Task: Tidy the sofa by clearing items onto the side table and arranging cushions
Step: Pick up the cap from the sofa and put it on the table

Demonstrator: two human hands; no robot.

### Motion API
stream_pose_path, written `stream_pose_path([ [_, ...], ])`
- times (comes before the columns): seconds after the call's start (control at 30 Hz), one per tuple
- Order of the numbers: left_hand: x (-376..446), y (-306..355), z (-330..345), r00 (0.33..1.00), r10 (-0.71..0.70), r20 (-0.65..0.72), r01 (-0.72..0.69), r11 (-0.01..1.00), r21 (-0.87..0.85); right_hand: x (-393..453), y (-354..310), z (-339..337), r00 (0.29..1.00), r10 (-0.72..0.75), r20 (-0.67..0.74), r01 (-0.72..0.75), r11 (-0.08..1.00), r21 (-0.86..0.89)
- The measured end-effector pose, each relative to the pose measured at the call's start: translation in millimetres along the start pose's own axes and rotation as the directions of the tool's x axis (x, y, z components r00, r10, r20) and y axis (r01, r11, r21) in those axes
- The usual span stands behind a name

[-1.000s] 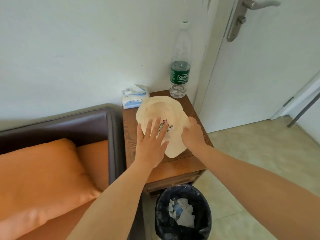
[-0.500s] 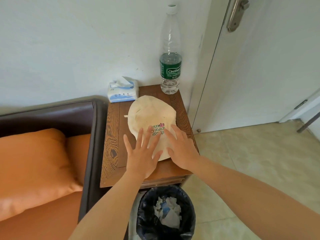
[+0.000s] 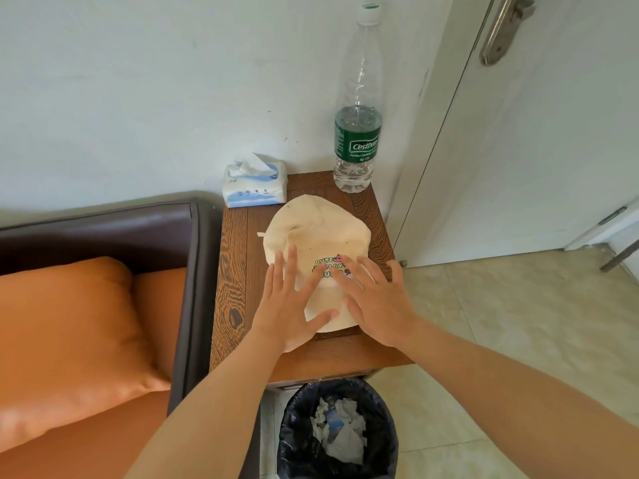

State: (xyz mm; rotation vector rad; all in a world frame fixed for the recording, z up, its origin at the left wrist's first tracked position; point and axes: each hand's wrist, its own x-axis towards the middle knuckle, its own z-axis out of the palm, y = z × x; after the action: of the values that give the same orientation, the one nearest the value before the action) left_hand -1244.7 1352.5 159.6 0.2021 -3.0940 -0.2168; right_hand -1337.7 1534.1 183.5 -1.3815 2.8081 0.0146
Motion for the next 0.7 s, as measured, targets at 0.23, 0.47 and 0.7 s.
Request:
stream_pose_path([
  [0.23,31.8,0.1,-8.9,0.975,0.176,0.133,-0.174,0.984,-0.025,13.4,13.7,-6.8,0.981,0.081,-0.175,-0.098,0.992,-0.086],
  [0.47,61.1,35.6,-1.3,0.986,0.121,0.112,-0.118,0.992,-0.034,20.8,48.1,-2.5,0.959,0.243,-0.143,-0.254,0.965,-0.064],
  [0.7,74.0,40.0,-0.4,0.993,0.056,0.105,-0.057,0.998,0.001,36.3,52.5,4.0,0.963,0.263,0.059,-0.262,0.965,-0.013],
])
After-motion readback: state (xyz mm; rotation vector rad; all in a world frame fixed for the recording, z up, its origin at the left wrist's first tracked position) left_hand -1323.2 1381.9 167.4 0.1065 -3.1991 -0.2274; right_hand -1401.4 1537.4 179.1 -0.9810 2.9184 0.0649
